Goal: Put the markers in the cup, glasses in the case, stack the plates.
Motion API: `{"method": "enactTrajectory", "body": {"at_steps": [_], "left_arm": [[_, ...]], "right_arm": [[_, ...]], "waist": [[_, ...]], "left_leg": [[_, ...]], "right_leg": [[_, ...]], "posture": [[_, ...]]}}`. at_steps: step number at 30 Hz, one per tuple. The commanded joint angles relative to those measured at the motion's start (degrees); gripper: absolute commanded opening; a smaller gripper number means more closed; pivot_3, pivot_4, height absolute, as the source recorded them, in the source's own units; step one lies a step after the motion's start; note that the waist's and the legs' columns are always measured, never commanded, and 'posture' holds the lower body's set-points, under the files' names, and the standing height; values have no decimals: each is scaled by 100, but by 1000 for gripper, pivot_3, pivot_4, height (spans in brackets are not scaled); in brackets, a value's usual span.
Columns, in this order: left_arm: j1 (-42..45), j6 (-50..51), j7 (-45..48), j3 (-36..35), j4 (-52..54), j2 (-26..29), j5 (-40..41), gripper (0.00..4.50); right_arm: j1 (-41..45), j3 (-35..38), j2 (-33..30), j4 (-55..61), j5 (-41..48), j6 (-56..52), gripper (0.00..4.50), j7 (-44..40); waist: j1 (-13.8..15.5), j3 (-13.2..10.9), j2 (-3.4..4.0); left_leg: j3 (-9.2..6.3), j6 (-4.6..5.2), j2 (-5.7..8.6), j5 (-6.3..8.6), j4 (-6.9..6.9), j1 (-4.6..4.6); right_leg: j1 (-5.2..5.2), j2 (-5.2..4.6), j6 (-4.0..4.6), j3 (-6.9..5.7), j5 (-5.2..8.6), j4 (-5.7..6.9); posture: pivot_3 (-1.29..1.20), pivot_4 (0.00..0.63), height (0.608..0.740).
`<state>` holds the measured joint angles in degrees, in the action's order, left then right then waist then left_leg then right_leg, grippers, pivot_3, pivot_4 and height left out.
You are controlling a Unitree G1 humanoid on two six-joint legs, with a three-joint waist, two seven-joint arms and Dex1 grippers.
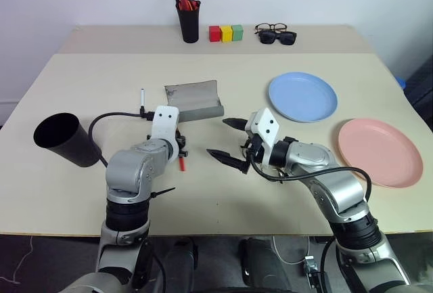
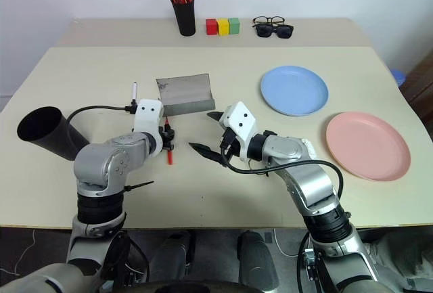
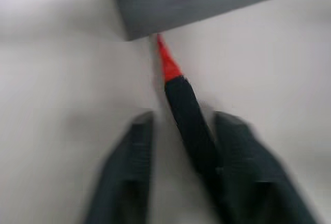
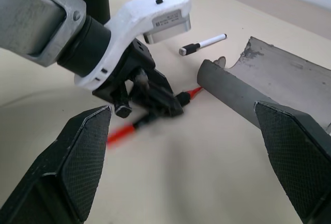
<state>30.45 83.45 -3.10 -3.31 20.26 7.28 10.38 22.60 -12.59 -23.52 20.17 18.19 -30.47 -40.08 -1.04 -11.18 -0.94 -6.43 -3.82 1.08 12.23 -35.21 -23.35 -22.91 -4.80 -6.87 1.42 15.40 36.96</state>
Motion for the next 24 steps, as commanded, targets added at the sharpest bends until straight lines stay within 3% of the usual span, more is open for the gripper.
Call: {"method": "enactTrajectory", "body": {"at_steps": [1, 6, 11, 15, 19, 24], "left_arm": [[57, -667, 235, 20, 46, 210, -61, 7], [221, -2730, 882, -753, 844, 382, 351, 7], [-28, -4771, 368, -1538, 1003, 1455, -699, 7], [-603, -5537, 148, -2056, 1032, 1825, -1093, 7], [-1247, -6139, 17, -2282, 916, 1693, -1194, 7], [-1739, -6496, -246, -2298, 826, 1448, -1387, 7]], "right_arm": [[90, 24, 34, 64, -22, 137, 4500, -15], [90, 12, 26, 46, -43, 147, 4500, -4], [157, 32, 58, -22, -33, 184, 4500, -28], [334, 148, 295, -94, 229, 159, 4500, -35], [725, 603, 909, -42, 1121, -237, 4500, 89], [853, 388, 970, -11, 1216, -242, 4500, -78]], "waist": [[2, 0, 0], [14, -3, -5], [-24, -3, -4], [7, -2, -5], [33, -2, -9], [23, 2, -15]], "left_leg": [[0, 0, 0, 0, 0, 0], [0, -9, 0, -5, 3, -11], [4, -14, -2, -7, 12, -9], [6, -13, -2, -7, 9, -10], [4, -13, -1, -7, 6, -10], [1, -13, -1, -7, 7, -10]], "right_leg": [[0, 0, 0, 0, 0, 0], [-13, -2, 1, 0, -1, -1], [-21, 0, 4, 5, 0, 1], [-19, 0, 4, 7, -1, -1], [-15, -2, 3, 4, -1, 1], [-15, -1, 4, 2, -1, 1]], "posture": [[0, 150, 740], [0, 150, 740], [0, 150, 740], [0, 150, 740], [0, 150, 740], [0, 150, 740]]}}
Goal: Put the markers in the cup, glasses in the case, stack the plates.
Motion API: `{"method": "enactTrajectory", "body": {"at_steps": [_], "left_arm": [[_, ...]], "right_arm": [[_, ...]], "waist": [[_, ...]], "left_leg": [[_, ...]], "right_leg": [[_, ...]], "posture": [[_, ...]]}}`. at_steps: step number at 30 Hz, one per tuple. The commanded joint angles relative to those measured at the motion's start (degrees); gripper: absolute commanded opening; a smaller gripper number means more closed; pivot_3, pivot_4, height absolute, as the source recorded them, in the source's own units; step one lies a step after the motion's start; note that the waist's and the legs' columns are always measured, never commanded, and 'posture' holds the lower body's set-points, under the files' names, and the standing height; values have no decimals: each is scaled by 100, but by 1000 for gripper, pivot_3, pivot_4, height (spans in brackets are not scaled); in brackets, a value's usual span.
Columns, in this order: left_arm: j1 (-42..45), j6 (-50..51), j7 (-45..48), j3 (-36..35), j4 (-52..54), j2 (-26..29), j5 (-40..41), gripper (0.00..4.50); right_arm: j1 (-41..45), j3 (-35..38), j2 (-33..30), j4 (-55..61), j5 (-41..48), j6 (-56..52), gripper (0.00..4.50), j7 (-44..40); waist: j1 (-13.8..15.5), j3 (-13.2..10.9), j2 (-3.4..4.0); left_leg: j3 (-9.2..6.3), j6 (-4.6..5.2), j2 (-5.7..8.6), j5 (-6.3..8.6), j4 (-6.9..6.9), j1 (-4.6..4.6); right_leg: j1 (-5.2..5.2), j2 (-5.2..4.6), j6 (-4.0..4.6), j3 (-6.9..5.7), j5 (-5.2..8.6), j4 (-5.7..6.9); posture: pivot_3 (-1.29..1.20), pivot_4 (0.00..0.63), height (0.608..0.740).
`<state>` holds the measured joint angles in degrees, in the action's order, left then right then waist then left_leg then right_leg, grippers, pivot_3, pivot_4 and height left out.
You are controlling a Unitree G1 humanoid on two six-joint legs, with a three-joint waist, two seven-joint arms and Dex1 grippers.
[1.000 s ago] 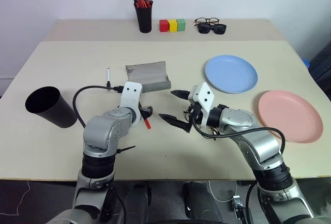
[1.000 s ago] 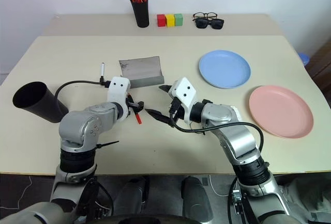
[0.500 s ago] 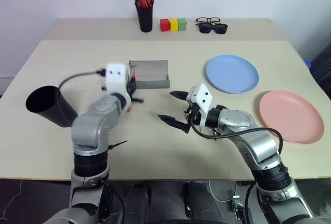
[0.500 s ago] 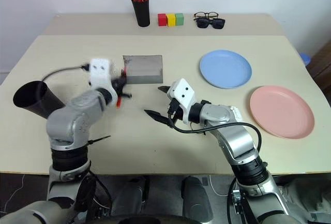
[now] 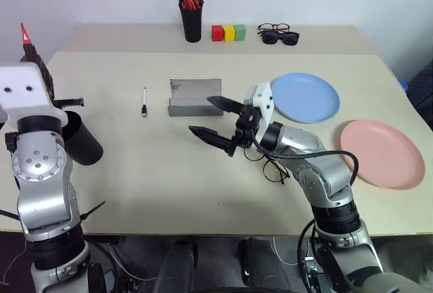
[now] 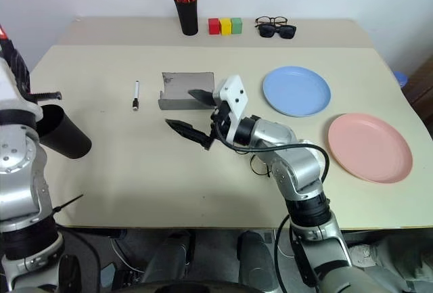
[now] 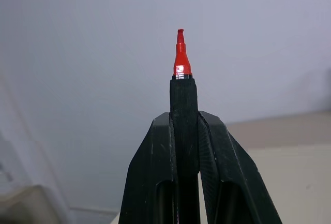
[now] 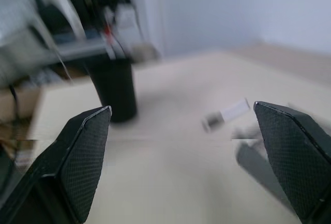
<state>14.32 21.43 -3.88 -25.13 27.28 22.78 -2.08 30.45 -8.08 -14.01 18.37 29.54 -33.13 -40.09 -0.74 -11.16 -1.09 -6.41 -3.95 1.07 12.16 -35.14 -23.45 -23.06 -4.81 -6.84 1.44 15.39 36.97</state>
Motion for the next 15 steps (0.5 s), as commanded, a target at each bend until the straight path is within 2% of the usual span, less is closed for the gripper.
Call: {"method": "enactTrajectory", "body": {"at_steps": [1, 6, 8, 9, 12, 15], "left_arm": [[-215, -317, -209, -108, 111, -156, -169, 7], [-594, -259, -337, -86, 37, -455, -217, 7], [-672, -280, -399, -68, 16, -525, -264, 1037], [-687, -316, -420, -47, 8, -528, -308, 1334], [-523, -392, -433, -77, 29, -582, -158, 2727], [-176, -416, -222, 17, 113, -508, 80, 2727]], "right_arm": [[70, -134, 8, 139, 26, 59, 4500, -96], [87, -294, 28, 61, -91, 151, 4500, -106], [87, -300, 34, 65, -92, 155, 4500, -105], [87, -302, 34, 66, -96, 154, 4500, -105], [85, -295, 26, 71, -100, 147, 4500, -96], [79, -284, 10, 65, -116, 144, 4500, -78]], "waist": [[-11, 0, 0], [-37, 0, 1], [-32, 0, 1], [-29, 0, 1], [-25, 0, 0], [-17, 0, 0]], "left_leg": [[1, 0, 0, 0, 1, 0], [1, 0, -2, 0, 2, 2], [1, 0, -2, 0, 1, 1], [1, 0, -2, 0, 0, 1], [1, 0, -2, 0, 0, 1], [1, 0, -2, 0, 0, 0]], "right_leg": [[-1, 0, 0, 1, 0, 1], [-6, 3, 1, 1, 0, 10], [-6, 3, 1, 1, 0, 9], [-5, 2, 1, 1, 0, 9], [-5, 3, 1, 1, 0, 9], [-5, 3, 1, 0, 0, 9]], "posture": [[0, 150, 740], [0, 150, 740], [0, 150, 740], [0, 150, 740], [0, 150, 740], [0, 150, 740]]}}
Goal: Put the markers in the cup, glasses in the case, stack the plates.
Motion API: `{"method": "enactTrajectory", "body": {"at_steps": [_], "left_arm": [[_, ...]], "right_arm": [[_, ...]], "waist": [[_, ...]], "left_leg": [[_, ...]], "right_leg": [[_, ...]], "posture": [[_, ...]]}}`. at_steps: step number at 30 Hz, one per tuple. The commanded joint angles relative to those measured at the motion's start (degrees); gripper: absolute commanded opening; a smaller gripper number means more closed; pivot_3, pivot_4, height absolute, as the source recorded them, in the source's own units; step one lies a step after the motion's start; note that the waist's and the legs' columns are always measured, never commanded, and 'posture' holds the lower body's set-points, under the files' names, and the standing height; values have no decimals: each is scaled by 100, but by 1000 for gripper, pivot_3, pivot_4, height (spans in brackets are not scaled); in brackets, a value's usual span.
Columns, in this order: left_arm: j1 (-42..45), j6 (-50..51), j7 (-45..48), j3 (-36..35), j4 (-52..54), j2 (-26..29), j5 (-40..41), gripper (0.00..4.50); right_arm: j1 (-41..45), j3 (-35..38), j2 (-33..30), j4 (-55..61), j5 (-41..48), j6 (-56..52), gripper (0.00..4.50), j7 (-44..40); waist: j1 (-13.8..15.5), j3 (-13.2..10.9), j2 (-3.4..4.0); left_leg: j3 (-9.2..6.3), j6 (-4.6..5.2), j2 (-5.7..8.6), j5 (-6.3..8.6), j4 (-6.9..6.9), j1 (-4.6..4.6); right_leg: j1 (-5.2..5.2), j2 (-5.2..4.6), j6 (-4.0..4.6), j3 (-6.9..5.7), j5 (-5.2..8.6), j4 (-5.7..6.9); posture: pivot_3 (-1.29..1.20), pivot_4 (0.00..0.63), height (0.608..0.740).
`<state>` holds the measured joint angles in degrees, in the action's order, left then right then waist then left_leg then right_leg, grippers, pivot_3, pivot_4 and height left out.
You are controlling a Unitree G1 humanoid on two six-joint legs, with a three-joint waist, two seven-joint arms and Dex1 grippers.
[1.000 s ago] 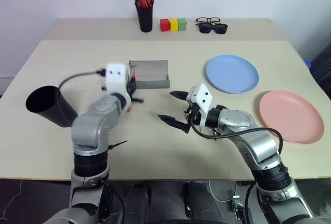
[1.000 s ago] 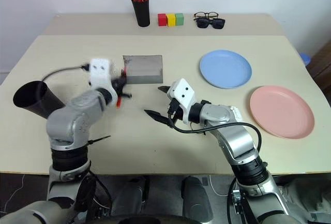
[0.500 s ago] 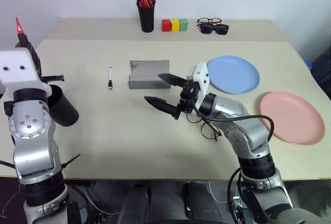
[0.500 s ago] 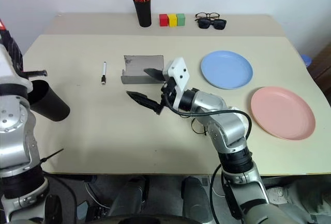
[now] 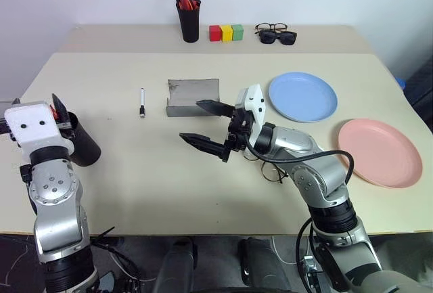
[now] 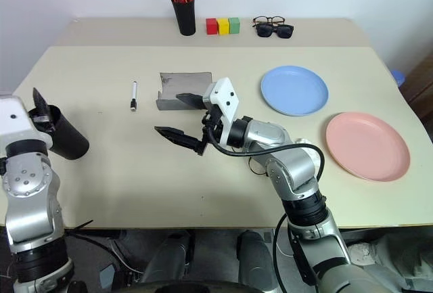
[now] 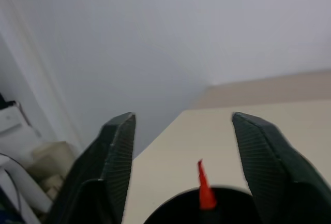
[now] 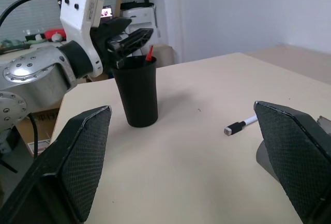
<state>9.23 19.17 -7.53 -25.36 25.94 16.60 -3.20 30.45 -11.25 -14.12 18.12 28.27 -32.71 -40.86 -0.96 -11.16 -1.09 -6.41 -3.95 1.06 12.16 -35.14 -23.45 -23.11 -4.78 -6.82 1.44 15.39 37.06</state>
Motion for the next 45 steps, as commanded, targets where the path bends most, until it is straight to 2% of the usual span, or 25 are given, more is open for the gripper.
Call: {"method": "enactTrajectory", "body": {"at_steps": [1, 5, 8, 10, 11, 17, 21, 24, 29, 31, 35, 37, 39, 41, 45], "left_arm": [[573, -22, 296, 174, 289, 153, 329, 2727], [1797, 1234, 702, 839, 43, 346, 576, 2727], [2602, 2893, 583, 1167, -790, 285, 523, 3584], [3122, 3759, 206, 1144, -1683, 99, 378, 4474], [3340, 4005, 65, 1129, -2111, 64, 308, 4474], [4381, 3841, -23, 823, -4818, 44, 536, 4474], [4824, 3376, 255, 899, -6136, 176, 608, 4474], [5086, 3235, 461, 768, -6857, 234, 787, 3599], [5224, 3089, 379, 800, -7172, 307, 791, 1003], [5147, 2808, 361, 711, -6987, 270, 873, 27], [4740, 1167, 254, 1085, -5662, 317, 518, 27], [4331, 236, 494, 966, -4481, 314, 704, 27], [3847, -258, 666, 795, -3332, 414, 842, 27], [3342, -361, 594, 559, -2332, 607, 770, 27], [2352, 123, 387, -59, -723, 648, 904, 27]], "right_arm": [[72, 41, 17, 89, 6, 98, 4500, 13], [61, 58, 31, 20, -53, 141, 4500, 81], [72, 40, 58, -65, -140, 226, 4500, 130], [76, 29, 80, -85, -174, 259, 4500, 165], [74, 24, 88, -86, -187, 270, 4500, 182], [-40, 52, 86, -13, -270, 305, 4500, 291], [-109, 34, 72, 51, -308, 316, 4500, 346], [-147, 31, 66, 82, -344, 332, 4500, 389], [-149, 25, 67, 74, -361, 352, 4500, 409], [-135, 16, 74, 57, -372, 367, 4500, 414], [-95, 3, 82, 9, -390, 390, 4500, 380], [-69, 6, 74, -19, -395, 400, 4500, 359], [-54, 22, 64, -22, -391, 396, 4500, 339], [-39, 47, 54, -17, -372, 381, 4500, 323], [-50, 103, 29, 5, -300, 349, 4500, 273]], "waist": [[13, 0, 0], [22, 1, -4], [-22, 1, -3], [-69, 1, 1], [-119, 1, 0], [-156, -3, -5], [-146, -3, -5], [-141, -3, -5], [-158, -3, -5], [-158, -3, -5], [-145, -5, -8], [-133, -5, -9], [-129, -5, -9], [-159, -4, -6], [-151, -1, 1]], "left_leg": [[-1, 0, 0, 0, 0, 0], [0, 0, 2, 0, -4, -2], [0, 0, 3, 0, -3, 0], [-2, 1, 2, 0, -1, 8], [-3, 1, 1, 0, 0, 9], [-8, 1, 0, -1, 1, 0], [-5, -2, 3, -2, 0, -3], [-7, -5, 2, -4, 1, -3], [-6, -6, 3, -4, -1, -2], [-7, -6, 2, -4, 1, 0], [-6, -11, 2, -7, 3, -3], [-7, -15, 1, -9, 3, -12], [-4, -22, 2, -12, 6, -18], [-2, -26, 2, -15, 9, -19], [6, -23, 1, -13, 15, -6]], "right_leg": [[0, 0, 0, 0, 0, 0], [4, -1, -1, -1, -1, -4], [5, 0, -3, -1, 0, -2], [4, 6, -4, -1, 0, 10], [3, 7, -4, -1, 1, 12], [-13, 8, -4, -2, 0, 18], [-10, 2, -4, -1, 0, 14], [-11, 3, -4, -3, 0, 16], [-8, 2, -5, -2, -1, 17], [-11, 3, -5, -2, -1, 19], [-15, 1, -3, 0, -1, 17], [-24, 1, -3, 0, -2, 18], [-29, -5, -2, 2, -2, 13], [-30, -6, -2, 2, -2, 10], [-26, -4, -1, 10, -2, 13]], "posture": [[0, 150, 740], [0, 150, 740], [0, 150, 740], [0, 150, 740], [0, 150, 740], [0, 150, 740], [0, 150, 740], [0, 150, 740], [0, 150, 740], [0, 150, 740], [0, 150, 740], [0, 150, 740], [0, 150, 740], [0, 150, 740], [0, 150, 740]]}}
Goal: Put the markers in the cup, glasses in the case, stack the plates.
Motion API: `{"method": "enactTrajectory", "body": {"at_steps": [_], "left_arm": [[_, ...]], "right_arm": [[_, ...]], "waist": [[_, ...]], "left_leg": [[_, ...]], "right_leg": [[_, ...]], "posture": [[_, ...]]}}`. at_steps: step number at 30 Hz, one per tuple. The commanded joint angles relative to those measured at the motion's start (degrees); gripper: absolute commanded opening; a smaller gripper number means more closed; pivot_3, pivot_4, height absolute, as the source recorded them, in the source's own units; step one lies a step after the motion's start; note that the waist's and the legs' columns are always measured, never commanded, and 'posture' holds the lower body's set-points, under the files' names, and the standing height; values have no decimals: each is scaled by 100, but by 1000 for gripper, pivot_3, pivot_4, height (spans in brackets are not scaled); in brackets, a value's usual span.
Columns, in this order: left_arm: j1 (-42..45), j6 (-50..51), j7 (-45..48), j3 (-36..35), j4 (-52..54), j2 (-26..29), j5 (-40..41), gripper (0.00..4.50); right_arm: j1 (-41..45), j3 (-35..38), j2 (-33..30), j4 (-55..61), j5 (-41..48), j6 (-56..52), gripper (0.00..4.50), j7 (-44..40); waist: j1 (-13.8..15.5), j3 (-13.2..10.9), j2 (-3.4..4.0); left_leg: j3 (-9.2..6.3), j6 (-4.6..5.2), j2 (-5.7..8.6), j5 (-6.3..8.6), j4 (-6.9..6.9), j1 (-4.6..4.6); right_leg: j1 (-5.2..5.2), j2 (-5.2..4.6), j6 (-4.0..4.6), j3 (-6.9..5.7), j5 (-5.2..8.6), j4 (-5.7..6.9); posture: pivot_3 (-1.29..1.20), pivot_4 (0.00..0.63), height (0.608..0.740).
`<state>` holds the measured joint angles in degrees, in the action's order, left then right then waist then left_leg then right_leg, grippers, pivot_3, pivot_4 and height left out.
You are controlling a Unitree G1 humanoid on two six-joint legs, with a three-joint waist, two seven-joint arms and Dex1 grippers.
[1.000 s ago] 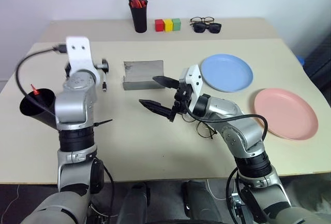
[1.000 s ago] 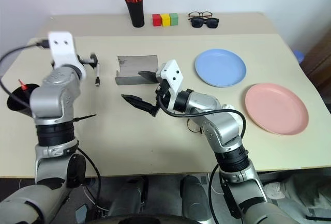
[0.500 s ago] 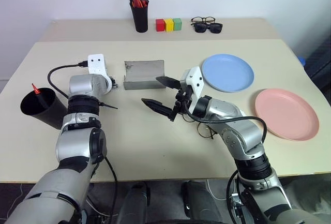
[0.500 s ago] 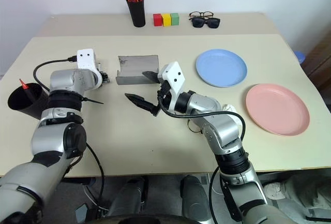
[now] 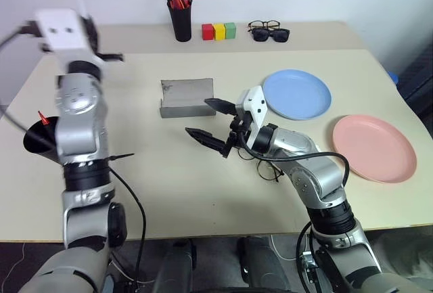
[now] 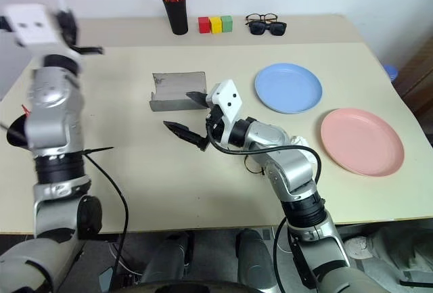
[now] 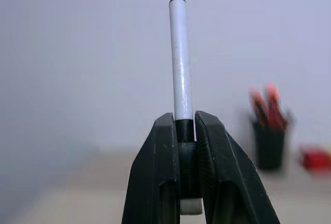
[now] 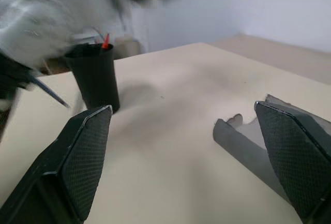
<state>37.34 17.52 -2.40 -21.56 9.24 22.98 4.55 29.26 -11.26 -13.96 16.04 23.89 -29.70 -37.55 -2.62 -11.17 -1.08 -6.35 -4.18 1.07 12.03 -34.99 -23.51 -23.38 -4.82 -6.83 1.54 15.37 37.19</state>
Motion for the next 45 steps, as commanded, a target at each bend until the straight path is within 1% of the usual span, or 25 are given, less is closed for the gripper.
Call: {"method": "enactTrajectory", "body": {"at_steps": [1, 3, 5, 9, 16, 19, 21, 22, 25, 27, 29, 31, 34, 35, 36, 37, 38, 40, 42, 44, 45], "left_arm": [[-702, 435, -133, -556, 1266, -13, 182, 27], [-1378, 549, -38, -670, 1818, -2, 124, 27], [-1952, 573, -41, -782, 2140, -130, 136, 27], [-2682, 318, 22, -752, 2280, -325, 85, 27], [-3362, -24, -239, -800, 2123, -708, -123, 27], [-3504, -110, -287, -803, 2069, -824, -117, 27], [-3506, -134, -319, -779, 2025, -862, -119, 964], [-3494, -144, -339, -750, 2006, -858, -158, 1321], [-3428, -192, -380, -732, 1989, -871, -151, 2769], [-3392, -231, -365, -731, 2006, -874, -117, 2769], [-3135, -148, -145, -618, 2151, -765, 123, 2769], [-2660, 183, 334, -346, 2221, -499, 535, 2769], [-2051, 1071, 1185, 126, 2018, 66, 1128, 2769], [-1783, 1354, 1608, 455, 1715, 419, 1143, 3303], [-1602, 1537, 1882, 681, 1500, 673, 1141, 3653], [-1394, 1881, 2132, 916, 1231, 898, 1195, 4114], [-1070, 1877, 2507, 1260, 714, 1108, 1100, 4463], [-322, 2389, 2996, 1588, -303, 1148, 1314, 4463], [128, 2640, 3489, 1798, -954, 1142, 1481, 4463], [605, 2178, 4254, 2409, -1942, 1224, 1124, 4463], [829, 1945, 4523, 2607, -2413, 1200, 993, 4463]], "right_arm": [[71, 107, 10, 205, 152, 44, 4500, -80], [96, 92, 31, 167, 176, 42, 4500, -131], [144, 58, 83, 120, 202, 38, 4500, -179], [238, -16, 161, 20, 241, 64, 4500, -303], [337, -14, 151, -129, 160, 141, 4500, -436], [316, 3, 122, -123, 132, 156, 4500, -434], [297, 10, 113, -103, 126, 155, 4500, -421], [289, 15, 108, -86, 129, 147, 4500, -414], [283, 26, 103, -76, 123, 146, 4500, -394], [279, 30, 98, -77, 112, 157, 4500, -381], [275, 39, 96, -72, 120, 151, 4500, -367], [270, 47, 97, -72, 128, 137, 4500, -350], [278, 47, 101, -93, 129, 135, 4500, -331], [288, 46, 107, -110, 124, 140, 4500, -327], [294, 45, 111, -121, 121, 145, 4500, -324], [301, 46, 112, -134, 116, 151, 4500, -321], [313, 50, 114, -159, 100, 169, 4500, -315], [325, 69, 101, -191, 69, 199, 4500, -300], [318, 91, 84, -192, 52, 205, 4500, -281], [258, 144, 14, -97, 34, 159, 4500, -230], [224, 166, -29, -45, 33, 125, 4500, -207]], "waist": [[18, 0, -1], [30, 0, -3], [46, 2, -7], [60, 2, -8], [39, 2, -7], [43, 2, -7], [45, 2, -8], [45, 2, -8], [45, 2, -8], [43, 2, -8], [43, 2, -8], [86, 2, -10], [131, 2, -11], [134, 2, -11], [133, 2, -9], [123, 0, -6], [112, -1, -3], [108, -2, -2], [71, -2, -3], [24, -3, -3], [20, -3, -3]], "left_leg": [[-3, 0, 0, 0, -4, 0], [-3, 1, 1, 1, -12, 1], [-4, 3, 1, 1, -17, 1], [-8, 3, 1, 2, -16, 4], [-10, 5, -1, 2, -14, 5], [-9, 5, -2, 3, -13, 5], [-9, 5, -2, 3, -13, 5], [-10, 5, -2, 3, -13, 5], [-9, 5, -1, 3, -13, 4], [-9, 5, -1, 3, -13, 5], [-9, 5, -1, 3, -13, 5], [-10, 5, -1, 3, -14, 4], [-13, 5, 0, 3, -17, 2], [-12, 5, 0, 3, -16, 2], [-11, 7, 0, 4, -14, 4], [-11, 8, 0, 4, -10, 5], [-11, 8, 0, 4, -7, 7], [-12, 8, -1, 4, -7, 9], [-12, 9, -1, 4, -10, 7], [-12, 9, -1, 4, -8, 3], [-12, 9, -1, 4, -7, 3]], "right_leg": [[3, 2, 0, -2, 0, 3], [13, 0, 0, -3, 0, 1], [18, 0, -1, -4, -1, -1], [21, 1, 1, -8, -1, 0], [20, 6, 3, -8, 0, -1], [20, 5, 3, -8, 0, -2], [20, 5, 3, -9, 0, -2], [20, 5, 3, -9, 0, -1], [20, 5, 3, -8, 0, -3], [20, 5, 3, -9, 0, -2], [20, 5, 3, -9, 0, -2], [20, 5, 3, -10, 0, -1], [24, 5, 3, -14, -1, -4], [25, 5, 3, -14, -1, -8], [25, 5, 3, -13, -1, -8], [23, 8, 3, -13, 0, -7], [23, 9, 4, -13, 0, -7], [21, 11, 4, -14, 0, -1], [22, 11, 3, -14, 1, -1], [20, 9, 2, -13, 1, -7], [20, 10, 1, -14, 1, -7]], "posture": [[0, 150, 740], [0, 150, 740], [0, 150, 740], [0, 150, 740], [0, 150, 740], [0, 150, 740], [0, 150, 740], [0, 150, 740], [0, 150, 740], [0, 150, 740], [0, 150, 740], [0, 150, 740], [0, 150, 740], [0, 150, 740], [0, 150, 740], [0, 150, 740], [0, 150, 740], [0, 150, 740], [0, 150, 740], [0, 150, 740], [0, 150, 740]]}}
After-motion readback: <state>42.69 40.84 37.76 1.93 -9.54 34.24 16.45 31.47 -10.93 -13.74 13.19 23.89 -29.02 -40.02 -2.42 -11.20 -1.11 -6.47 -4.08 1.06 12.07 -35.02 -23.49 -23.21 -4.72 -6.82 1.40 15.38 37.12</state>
